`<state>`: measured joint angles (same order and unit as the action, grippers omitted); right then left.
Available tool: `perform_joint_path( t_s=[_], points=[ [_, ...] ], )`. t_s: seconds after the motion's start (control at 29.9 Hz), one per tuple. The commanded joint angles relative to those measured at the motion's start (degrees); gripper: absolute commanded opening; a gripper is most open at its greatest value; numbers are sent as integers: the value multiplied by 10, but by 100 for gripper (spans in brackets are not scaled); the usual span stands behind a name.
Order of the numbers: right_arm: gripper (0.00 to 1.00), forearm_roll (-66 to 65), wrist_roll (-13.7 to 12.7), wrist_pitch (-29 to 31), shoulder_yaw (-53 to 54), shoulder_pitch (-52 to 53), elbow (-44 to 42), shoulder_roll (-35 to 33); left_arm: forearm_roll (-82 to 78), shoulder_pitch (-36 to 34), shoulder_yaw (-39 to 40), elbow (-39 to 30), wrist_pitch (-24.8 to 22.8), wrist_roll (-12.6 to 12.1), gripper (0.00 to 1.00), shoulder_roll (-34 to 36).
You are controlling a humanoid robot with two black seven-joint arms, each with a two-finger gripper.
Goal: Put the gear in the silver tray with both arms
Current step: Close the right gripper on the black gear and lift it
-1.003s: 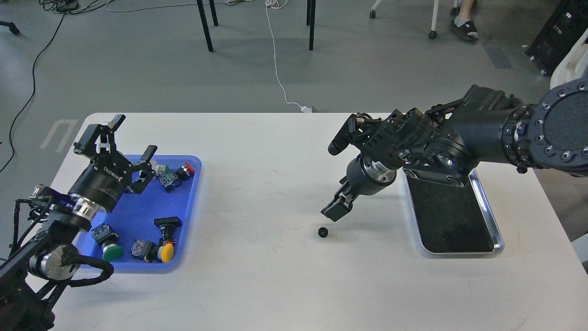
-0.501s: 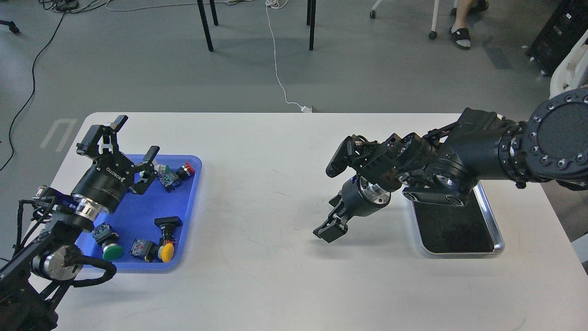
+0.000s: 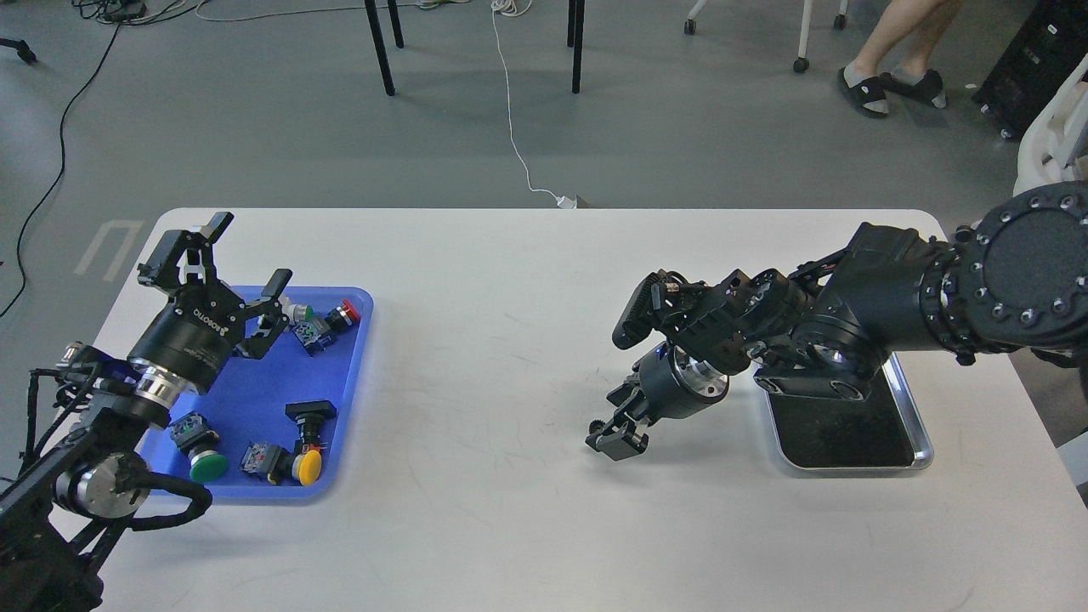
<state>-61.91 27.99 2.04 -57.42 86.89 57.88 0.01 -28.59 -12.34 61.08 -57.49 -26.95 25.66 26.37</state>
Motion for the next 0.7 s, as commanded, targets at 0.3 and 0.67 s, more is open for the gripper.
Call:
perform_joint_path(
  t_s=[0.3, 0.67],
  points=[
    [66, -2, 0, -41, 2, -3, 14, 0, -1, 3, 1, 0, 1, 0, 98, 1],
    [57, -14, 0, -41, 0, -16, 8, 0, -1, 5, 4, 0, 1, 1, 98, 3]
  ],
)
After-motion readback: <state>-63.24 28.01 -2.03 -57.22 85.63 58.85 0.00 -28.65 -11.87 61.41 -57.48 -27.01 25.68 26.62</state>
